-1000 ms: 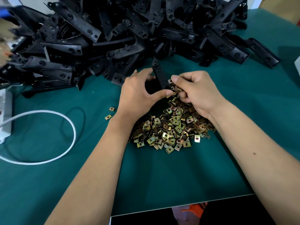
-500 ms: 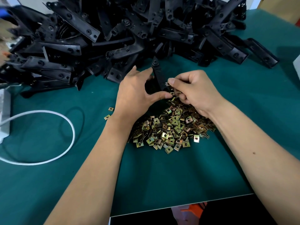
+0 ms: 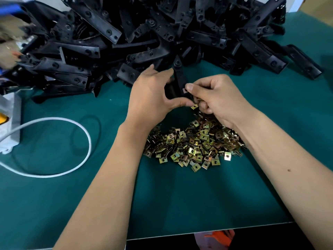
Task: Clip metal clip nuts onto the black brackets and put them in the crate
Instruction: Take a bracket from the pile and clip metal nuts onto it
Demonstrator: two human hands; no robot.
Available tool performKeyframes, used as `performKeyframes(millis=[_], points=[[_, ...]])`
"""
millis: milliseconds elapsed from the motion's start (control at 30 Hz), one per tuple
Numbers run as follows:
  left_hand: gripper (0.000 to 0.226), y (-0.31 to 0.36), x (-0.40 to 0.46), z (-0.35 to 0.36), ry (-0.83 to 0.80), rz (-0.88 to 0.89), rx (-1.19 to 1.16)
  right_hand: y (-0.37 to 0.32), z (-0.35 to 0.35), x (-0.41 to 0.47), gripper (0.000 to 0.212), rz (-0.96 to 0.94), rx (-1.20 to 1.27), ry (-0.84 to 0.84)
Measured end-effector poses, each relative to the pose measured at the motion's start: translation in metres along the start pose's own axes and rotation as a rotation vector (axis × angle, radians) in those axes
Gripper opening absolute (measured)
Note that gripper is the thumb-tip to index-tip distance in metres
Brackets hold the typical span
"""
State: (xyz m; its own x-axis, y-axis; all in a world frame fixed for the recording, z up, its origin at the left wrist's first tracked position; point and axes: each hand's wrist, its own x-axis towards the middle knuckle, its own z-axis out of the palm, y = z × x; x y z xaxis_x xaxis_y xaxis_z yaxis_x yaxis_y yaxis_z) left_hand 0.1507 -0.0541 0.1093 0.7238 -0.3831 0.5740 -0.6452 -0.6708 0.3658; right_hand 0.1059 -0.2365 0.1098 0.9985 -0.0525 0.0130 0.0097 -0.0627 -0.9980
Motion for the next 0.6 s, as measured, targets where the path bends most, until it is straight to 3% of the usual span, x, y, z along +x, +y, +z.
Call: performKeyframes(millis=[133, 233, 333, 433, 533, 600], points=[[0.083, -0.024, 0.003, -0.024, 0.04, -0.147, -0.026, -0.004, 0.023, 0.007, 0.011, -0.039, -0.181, -0.009], [0.081, -0.047, -0.001, -0.039, 0.168, -0.4, -0.081, -0.008, 0.037, 0.012, 0.008, -0.19, -0.682, -0.068], [0.067, -0.064, -0.006, -0.048, 0.261, -0.535, -0.166, -0.013, 0.057, 0.011, 0.016, -0.258, -1.069, -0.124], [0.071, -0.071, -0.007, -0.053, 0.307, -0.616, -0.202, -0.017, 0.084, 0.006, 0.024, -0.367, -1.096, -0.183], [0.069, -0.073, -0.007, -0.053, 0.342, -0.615, -0.213, -0.015, 0.113, 0.002, 0.046, -0.435, -1.061, -0.329], [0.069, -0.072, -0.007, -0.052, 0.34, -0.612, -0.221, -0.014, 0.124, 0.003, 0.044, -0.422, -1.093, -0.396]])
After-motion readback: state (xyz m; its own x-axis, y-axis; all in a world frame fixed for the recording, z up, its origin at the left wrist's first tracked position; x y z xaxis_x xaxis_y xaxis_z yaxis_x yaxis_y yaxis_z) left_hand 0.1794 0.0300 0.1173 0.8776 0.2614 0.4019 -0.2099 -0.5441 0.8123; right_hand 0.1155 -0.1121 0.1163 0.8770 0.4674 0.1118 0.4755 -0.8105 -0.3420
